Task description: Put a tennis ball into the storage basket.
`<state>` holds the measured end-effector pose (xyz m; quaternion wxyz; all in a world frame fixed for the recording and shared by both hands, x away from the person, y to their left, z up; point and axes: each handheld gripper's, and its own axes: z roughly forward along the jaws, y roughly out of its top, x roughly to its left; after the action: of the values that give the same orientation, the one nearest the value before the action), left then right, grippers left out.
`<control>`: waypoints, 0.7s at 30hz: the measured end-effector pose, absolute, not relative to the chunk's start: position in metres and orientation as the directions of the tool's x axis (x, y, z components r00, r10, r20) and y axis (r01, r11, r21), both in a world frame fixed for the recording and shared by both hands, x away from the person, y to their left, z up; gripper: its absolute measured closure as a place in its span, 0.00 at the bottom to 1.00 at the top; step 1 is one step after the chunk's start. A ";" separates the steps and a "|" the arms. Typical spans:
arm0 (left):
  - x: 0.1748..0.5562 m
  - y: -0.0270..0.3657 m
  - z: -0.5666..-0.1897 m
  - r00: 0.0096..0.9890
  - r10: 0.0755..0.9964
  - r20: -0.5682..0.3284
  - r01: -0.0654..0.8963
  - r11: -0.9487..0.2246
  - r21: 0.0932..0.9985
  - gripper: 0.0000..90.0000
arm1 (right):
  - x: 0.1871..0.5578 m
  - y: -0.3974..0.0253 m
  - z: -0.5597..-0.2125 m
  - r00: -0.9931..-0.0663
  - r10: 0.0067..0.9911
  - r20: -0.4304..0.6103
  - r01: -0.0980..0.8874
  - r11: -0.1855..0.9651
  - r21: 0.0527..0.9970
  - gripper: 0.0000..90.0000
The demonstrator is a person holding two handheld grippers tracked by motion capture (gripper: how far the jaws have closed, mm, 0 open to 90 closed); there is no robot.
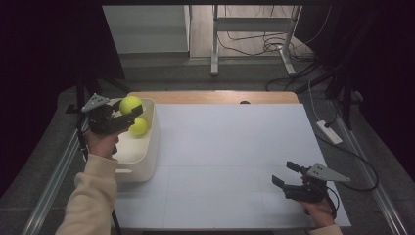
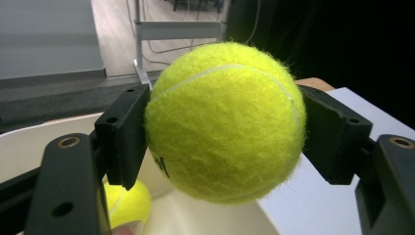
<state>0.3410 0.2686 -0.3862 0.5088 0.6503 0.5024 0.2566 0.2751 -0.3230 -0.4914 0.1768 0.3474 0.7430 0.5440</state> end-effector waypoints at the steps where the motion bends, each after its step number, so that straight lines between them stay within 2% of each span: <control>1: 0.342 0.270 -0.386 0.355 0.919 -0.175 0.397 0.021 0.917 0.30 | 0.275 -0.323 -0.491 -0.696 0.708 0.115 0.323 0.167 0.932 0.18; 21: 0.339 0.292 -0.386 0.281 0.949 -0.143 0.438 0.006 0.899 0.30 | 0.275 -0.322 -0.492 -0.696 0.709 0.113 0.324 0.169 0.931 0.18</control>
<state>0.3393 0.2920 -0.3865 0.4672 0.6498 0.5336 0.2734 0.2753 -0.3221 -0.4916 0.1774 0.3471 0.7438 0.5430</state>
